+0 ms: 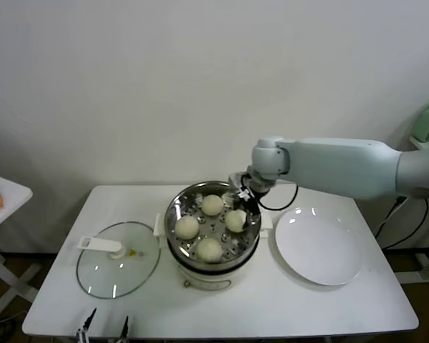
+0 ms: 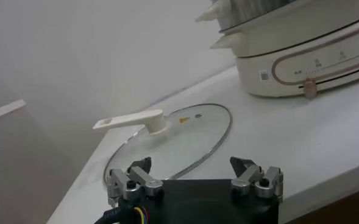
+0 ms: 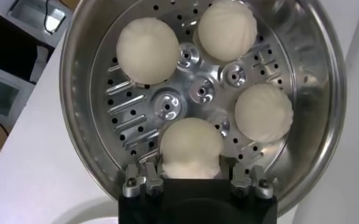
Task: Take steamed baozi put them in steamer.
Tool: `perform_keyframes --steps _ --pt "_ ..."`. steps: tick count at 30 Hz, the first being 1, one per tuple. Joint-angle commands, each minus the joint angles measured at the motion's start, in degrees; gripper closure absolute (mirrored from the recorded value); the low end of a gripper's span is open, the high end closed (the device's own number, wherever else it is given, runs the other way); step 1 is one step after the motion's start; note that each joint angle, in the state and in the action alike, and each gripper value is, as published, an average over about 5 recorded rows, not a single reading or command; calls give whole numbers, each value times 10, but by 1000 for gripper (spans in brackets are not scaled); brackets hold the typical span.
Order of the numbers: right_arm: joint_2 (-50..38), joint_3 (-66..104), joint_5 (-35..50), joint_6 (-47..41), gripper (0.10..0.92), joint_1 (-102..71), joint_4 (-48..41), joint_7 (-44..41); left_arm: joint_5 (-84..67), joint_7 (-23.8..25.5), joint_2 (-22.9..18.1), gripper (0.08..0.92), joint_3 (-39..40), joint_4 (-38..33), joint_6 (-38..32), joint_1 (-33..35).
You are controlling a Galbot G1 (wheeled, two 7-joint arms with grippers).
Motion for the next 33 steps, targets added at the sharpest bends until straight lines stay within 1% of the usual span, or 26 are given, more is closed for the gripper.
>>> perform_keyframes --steps 1,7,9,14,16,18,23,28,33 --pt "6 9 -17 -1 394 -22 -10 0 0 0 0 177 -1 1 -1 0" --pt "8 13 -19 9 375 -14 -17 1 0 -1 0 177 -2 2 -1 0" --pt "6 12 -12 12 341 -5 -15 0 -1 -1 0 177 -2 1 -1 1" --pt "-19 1 28 17 226 41 4 -6 -1 0 0 177 -3 -3 -1 2" --pt "-34 -2 39 15 210 60 15 -1 -1 1 0 177 -2 -4 0 2" --pt "-58 3 57 7 204 74 31 25 -1 1 0 177 -2 -6 0 2" --pt "-134 46 124 -3 203 60 84 138 -16 0 1 177 3 -14 4 1" --pt "-218 141 134 -8 203 -26 135 236 -28 0 1 177 8 -23 9 -4" --pt "-281 284 117 -9 203 -156 185 324 -29 0 4 177 9 -21 9 -6"
